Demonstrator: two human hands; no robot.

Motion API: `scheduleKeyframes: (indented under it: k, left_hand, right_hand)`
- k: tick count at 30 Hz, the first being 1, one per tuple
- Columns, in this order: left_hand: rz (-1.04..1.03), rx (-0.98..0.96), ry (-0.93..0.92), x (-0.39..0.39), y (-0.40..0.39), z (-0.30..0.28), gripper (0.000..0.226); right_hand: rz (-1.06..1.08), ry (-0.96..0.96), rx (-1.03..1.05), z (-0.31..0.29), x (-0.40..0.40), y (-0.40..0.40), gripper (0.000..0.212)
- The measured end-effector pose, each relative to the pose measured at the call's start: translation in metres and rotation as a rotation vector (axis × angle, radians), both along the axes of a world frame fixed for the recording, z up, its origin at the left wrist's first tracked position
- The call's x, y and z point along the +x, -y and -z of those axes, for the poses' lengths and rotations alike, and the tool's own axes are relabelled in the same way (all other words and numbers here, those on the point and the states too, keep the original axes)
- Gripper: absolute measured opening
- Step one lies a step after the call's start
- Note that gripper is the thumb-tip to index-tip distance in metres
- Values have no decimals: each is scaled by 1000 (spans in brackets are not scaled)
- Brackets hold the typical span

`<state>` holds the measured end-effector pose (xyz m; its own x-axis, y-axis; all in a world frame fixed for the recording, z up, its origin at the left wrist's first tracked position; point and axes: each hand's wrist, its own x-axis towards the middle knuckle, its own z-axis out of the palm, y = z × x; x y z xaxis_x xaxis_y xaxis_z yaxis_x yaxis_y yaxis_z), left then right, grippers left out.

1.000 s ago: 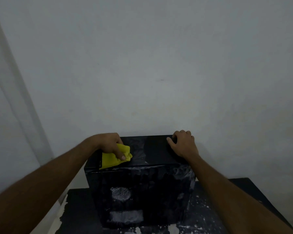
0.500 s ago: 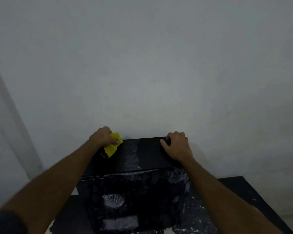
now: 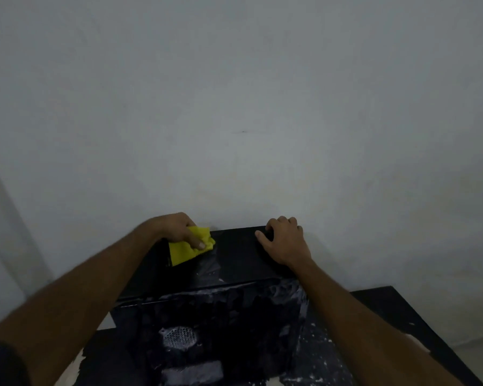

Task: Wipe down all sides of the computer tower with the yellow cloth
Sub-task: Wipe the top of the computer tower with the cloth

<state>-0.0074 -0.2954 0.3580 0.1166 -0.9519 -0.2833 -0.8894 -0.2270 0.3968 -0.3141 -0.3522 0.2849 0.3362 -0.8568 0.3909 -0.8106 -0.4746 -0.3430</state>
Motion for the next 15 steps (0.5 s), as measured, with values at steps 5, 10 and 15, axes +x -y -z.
scheduleKeyframes:
  k: [5,10,15]
  left_hand:
    - [-44,-147,181,11,11,-2,30]
    - [64,-37,39,-8,17,-1,25]
    - [92,-7,249,-11,32,-15,29]
  right_hand:
    - [3,-5,-2,-1,1,-2,43]
    - [1,-10,7,-2,1,-1,43]
    - [8,-11,8,-2,2,-1,43]
